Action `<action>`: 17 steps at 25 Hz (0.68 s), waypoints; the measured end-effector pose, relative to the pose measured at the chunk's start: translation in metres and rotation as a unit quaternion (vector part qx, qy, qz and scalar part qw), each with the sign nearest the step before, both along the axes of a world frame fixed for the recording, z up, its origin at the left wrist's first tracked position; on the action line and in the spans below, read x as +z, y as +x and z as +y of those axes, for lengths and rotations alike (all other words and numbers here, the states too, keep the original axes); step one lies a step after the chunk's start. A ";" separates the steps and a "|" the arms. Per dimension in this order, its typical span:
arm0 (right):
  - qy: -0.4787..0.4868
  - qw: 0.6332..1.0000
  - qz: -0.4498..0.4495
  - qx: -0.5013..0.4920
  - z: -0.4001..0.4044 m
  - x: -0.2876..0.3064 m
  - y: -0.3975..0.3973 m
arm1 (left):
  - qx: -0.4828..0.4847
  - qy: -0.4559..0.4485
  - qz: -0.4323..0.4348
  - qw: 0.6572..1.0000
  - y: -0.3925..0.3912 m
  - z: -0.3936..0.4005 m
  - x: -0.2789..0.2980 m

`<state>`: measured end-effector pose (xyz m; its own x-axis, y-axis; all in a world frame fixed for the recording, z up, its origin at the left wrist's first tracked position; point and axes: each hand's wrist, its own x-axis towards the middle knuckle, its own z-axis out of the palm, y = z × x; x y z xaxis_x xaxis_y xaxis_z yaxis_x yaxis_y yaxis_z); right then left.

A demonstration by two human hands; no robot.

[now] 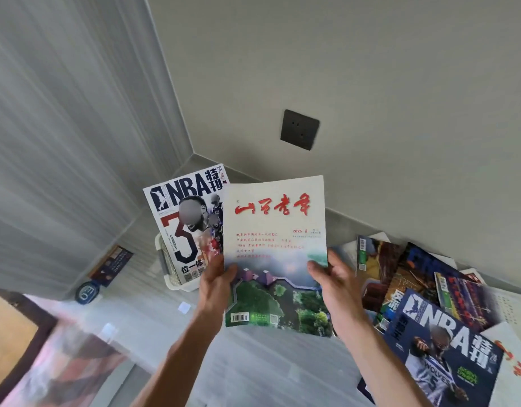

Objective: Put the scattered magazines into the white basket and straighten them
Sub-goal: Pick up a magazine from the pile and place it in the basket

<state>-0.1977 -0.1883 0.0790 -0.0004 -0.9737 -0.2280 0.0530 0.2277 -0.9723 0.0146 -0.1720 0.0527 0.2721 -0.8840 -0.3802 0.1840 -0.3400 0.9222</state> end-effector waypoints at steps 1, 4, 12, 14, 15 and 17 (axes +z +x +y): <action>-0.008 1.000 0.010 0.006 -0.010 0.004 0.008 | 0.016 -0.007 0.000 1.000 0.009 -0.002 0.002; -0.039 0.997 0.059 0.043 -0.051 0.016 0.033 | 0.068 -0.008 -0.065 0.996 0.041 -0.019 0.018; -0.052 0.969 0.171 0.171 -0.136 0.008 0.128 | 0.151 -0.017 -0.275 0.949 0.123 -0.057 0.021; -0.048 0.964 0.204 0.162 -0.146 -0.010 0.142 | 0.119 0.013 -0.328 0.937 0.137 -0.059 0.006; -0.044 0.963 0.222 0.147 -0.147 -0.020 0.147 | 0.101 0.022 -0.353 0.930 0.141 -0.058 -0.004; -0.020 0.964 0.238 0.120 -0.144 -0.043 0.154 | 0.078 0.031 -0.384 0.919 0.149 -0.055 -0.022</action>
<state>-0.0439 -0.3325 0.0362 0.1300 -0.9668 -0.2200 -0.4512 0.1399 -0.8814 0.1634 -0.2265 0.0305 0.6030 -0.7946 -0.0710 -0.4628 -0.4209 0.7802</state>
